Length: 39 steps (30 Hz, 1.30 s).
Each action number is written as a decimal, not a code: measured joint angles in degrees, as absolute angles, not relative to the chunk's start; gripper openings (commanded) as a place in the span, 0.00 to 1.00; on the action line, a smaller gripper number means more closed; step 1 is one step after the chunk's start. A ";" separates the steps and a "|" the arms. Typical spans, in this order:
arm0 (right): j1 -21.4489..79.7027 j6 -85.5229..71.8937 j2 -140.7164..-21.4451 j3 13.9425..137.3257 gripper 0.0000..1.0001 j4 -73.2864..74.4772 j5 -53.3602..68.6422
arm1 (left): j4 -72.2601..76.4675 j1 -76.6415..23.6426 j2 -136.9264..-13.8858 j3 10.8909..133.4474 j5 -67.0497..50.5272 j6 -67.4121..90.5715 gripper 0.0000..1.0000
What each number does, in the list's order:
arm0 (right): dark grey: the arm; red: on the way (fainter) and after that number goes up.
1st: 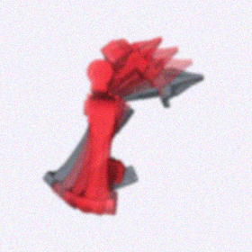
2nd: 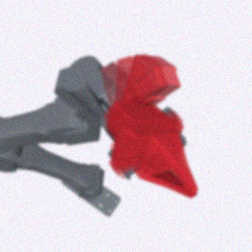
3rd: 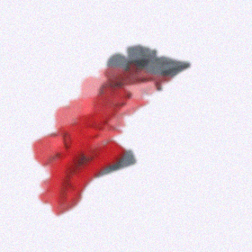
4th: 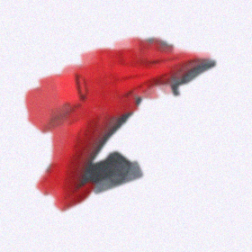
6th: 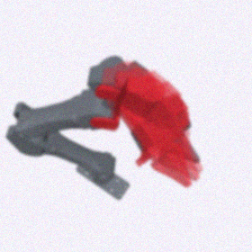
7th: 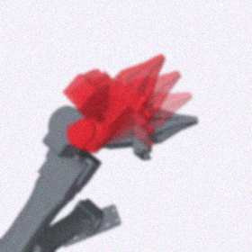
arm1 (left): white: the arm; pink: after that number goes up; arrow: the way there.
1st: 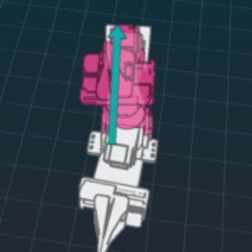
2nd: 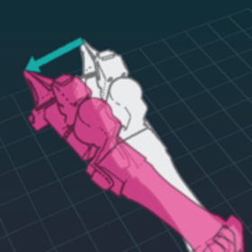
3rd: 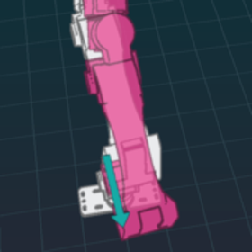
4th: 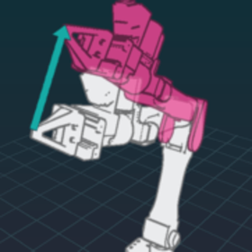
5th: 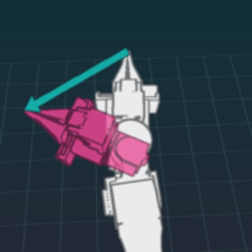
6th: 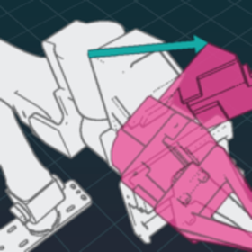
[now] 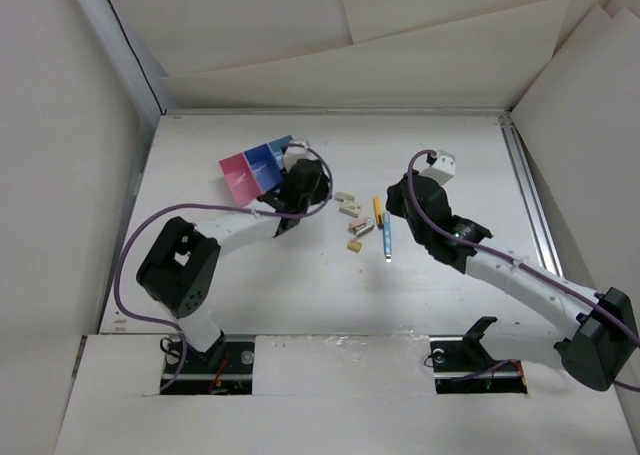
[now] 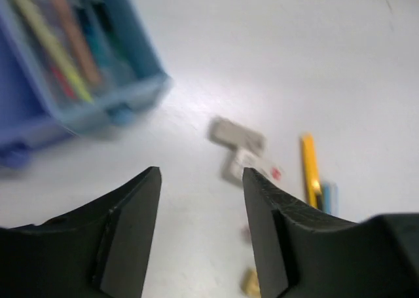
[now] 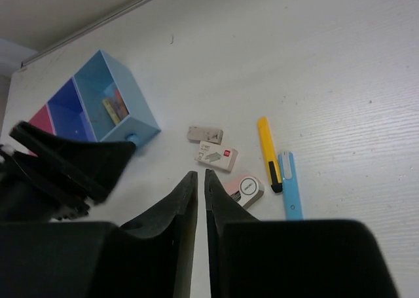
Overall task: Sort the stationery into containers
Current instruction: Place the pen in the storage box, then pick up the stationery from the center of the board.
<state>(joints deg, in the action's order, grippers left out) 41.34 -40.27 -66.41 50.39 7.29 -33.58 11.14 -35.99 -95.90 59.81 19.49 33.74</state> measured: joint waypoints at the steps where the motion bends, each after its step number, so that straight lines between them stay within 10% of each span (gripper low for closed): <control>1: 41.34 -40.29 -66.22 50.39 0.13 7.27 -33.71 | 11.57 -38.63 -95.15 58.76 19.29 33.41 0.54; 7: 41.34 -40.62 -64.88 50.39 0.27 7.29 -35.24 | 13.56 -50.96 -92.05 51.09 16.58 32.05 0.79; 18: 41.34 -40.80 -64.42 50.39 0.43 7.27 -36.47 | 13.02 -57.65 -93.86 48.84 17.15 29.95 0.79; 32: 41.34 -40.80 -64.45 50.37 0.41 7.27 -36.51 | 11.11 -58.41 -104.07 55.53 20.25 25.87 0.53; 39: 41.34 -40.80 -64.45 50.37 0.41 7.27 -36.51 | 11.07 -58.41 -105.27 56.71 20.80 24.69 0.20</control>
<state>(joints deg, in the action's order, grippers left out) 41.34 -40.80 -64.45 50.37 7.27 -36.51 11.07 -58.41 -105.27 56.71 20.80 24.69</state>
